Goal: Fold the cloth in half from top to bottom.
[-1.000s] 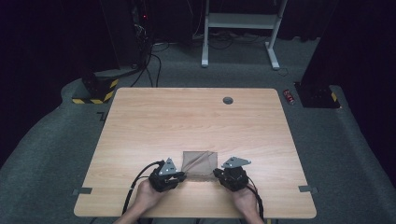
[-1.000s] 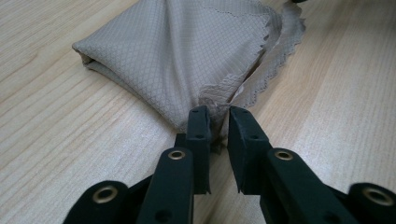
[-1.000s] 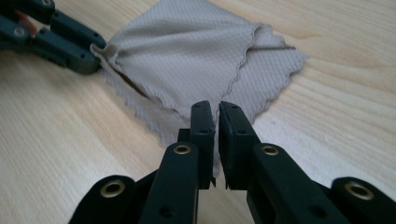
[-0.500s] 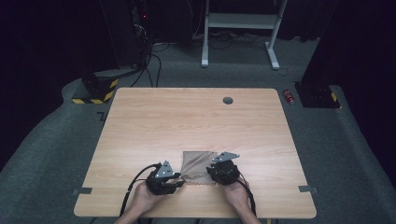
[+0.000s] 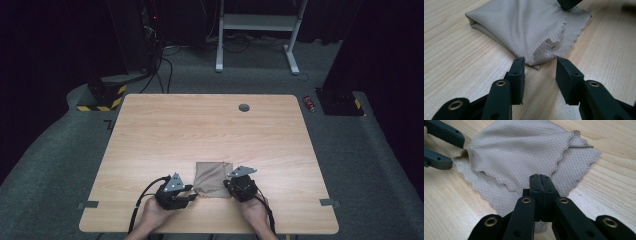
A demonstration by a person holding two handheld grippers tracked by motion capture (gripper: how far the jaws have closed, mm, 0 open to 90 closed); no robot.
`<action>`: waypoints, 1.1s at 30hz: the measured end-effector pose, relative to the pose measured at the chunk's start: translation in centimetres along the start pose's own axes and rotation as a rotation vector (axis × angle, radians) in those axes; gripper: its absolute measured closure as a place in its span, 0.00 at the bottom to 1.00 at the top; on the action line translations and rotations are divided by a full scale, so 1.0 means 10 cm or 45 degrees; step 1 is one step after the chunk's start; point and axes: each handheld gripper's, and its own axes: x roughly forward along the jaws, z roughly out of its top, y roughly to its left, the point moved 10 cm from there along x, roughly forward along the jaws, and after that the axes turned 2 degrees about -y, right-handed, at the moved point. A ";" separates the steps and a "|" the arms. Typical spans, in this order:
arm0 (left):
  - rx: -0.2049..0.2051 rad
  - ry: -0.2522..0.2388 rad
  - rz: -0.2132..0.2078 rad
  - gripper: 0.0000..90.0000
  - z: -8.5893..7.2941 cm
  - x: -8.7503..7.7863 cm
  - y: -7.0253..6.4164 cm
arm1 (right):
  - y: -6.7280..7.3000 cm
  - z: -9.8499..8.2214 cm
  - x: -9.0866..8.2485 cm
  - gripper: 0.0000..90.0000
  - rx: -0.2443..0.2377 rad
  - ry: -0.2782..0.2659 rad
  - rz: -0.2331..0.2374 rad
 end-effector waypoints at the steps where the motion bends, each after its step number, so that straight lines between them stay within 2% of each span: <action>1: -0.001 -0.002 0.000 0.65 0.00 0.00 0.00 | 0.00 -0.01 -0.01 0.99 -0.001 -0.004 0.002; 7: -0.015 -0.013 -0.004 0.63 -0.01 0.00 -0.01 | 0.05 -0.08 -0.15 0.99 0.016 -0.031 0.002; 13: -0.034 0.001 0.002 0.58 0.00 -0.01 0.00 | 0.13 -0.21 -0.25 0.99 0.012 -0.027 0.003; 18: -0.106 -0.021 -0.010 0.56 0.03 -0.06 0.05 | 0.18 -0.27 -0.22 0.99 -0.004 -0.013 0.002; 21: -0.140 -0.040 0.007 0.55 0.10 -0.08 0.13 | 0.15 -0.23 -0.22 0.96 0.006 -0.030 -0.002; 25: -0.165 -0.042 0.080 0.56 0.24 -0.05 0.28 | 0.06 -0.11 -0.21 0.93 0.029 -0.068 -0.025; 27: -0.155 -0.033 0.099 0.57 0.33 -0.01 0.33 | -0.01 -0.03 -0.17 0.93 0.043 -0.084 -0.034; 29: -0.143 -0.034 0.094 0.57 0.43 0.05 0.33 | -0.07 0.05 -0.11 0.93 0.074 -0.088 -0.035; 33: -0.072 0.002 0.055 0.56 0.54 0.19 0.23 | -0.16 0.18 0.03 0.93 0.072 -0.087 -0.056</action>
